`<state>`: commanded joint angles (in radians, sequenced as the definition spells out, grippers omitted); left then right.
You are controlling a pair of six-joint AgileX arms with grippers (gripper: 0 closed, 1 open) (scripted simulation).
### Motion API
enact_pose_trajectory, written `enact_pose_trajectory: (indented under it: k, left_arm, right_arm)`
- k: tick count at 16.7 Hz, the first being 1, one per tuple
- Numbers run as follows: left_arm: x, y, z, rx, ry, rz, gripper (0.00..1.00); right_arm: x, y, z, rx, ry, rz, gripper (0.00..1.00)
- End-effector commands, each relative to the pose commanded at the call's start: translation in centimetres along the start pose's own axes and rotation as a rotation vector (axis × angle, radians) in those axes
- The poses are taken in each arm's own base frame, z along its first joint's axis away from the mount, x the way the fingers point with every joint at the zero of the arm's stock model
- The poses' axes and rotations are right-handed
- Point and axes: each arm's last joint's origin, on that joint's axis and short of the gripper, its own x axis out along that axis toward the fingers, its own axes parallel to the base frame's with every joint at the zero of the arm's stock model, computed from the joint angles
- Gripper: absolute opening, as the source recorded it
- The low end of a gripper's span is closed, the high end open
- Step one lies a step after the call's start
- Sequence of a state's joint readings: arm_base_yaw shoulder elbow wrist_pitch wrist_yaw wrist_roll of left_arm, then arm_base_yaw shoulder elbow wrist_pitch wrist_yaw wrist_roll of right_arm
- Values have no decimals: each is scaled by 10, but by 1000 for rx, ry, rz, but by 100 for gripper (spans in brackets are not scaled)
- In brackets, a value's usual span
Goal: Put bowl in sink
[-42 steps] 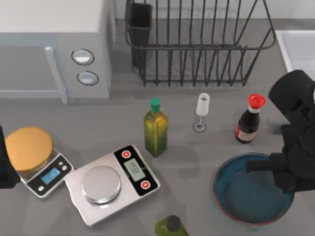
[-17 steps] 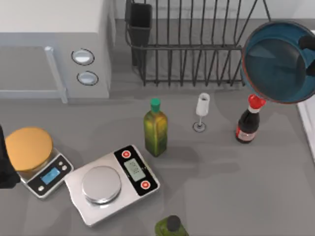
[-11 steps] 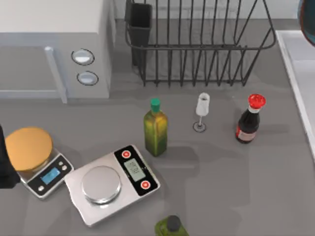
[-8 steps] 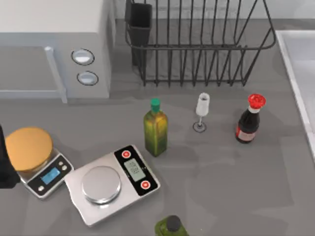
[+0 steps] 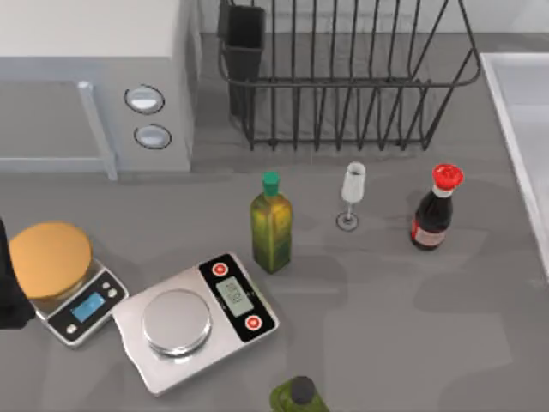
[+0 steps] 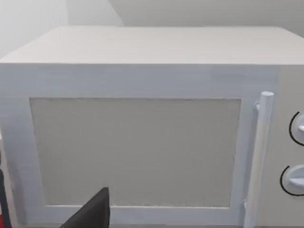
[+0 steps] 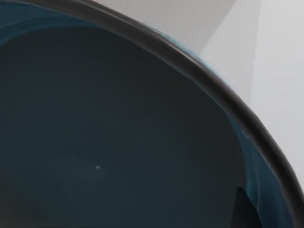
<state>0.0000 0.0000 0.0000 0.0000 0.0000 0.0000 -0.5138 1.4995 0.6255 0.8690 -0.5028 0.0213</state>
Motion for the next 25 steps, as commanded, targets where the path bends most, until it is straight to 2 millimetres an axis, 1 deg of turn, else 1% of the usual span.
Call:
enact_pose_trajectory:
  k: [3,8,10,12,15,18,20,23,25]
  left_arm:
    - [0,0,0,0,0,0,100]
    - [0,0,0,0,0,0,100]
    - [0,0,0,0,0,0,100]
    - [0,0,0,0,0,0,100]
    - [0,0,0,0,0,0,100]
    - [0,0,0,0,0,0,100]
    - [0,0,0,0,0,0,100]
    - [0,0,0,0,0,0,100]
    - [0,0,0,0,0,0,100]
  right_arm:
    - [-6,-1,-4,-10,-12,-14,0]
    - [-5,0,-5,-6,-8,-9,0]
    - [-2,-2,-12,-5,-7,-6,0]
    - [3,-5,-27,-3,-3,-6,0]
    - [9,-11,-64,-4,-3,-7,0]
    - [8,-11,-104,-17,-21,-10,0]
    - [4,-8,-126,-19,-24,-11,0]
    - [-3,-4,-148,-13,-16,-13,0]
    - [-4,-2,-153,-10,-12,-14,0]
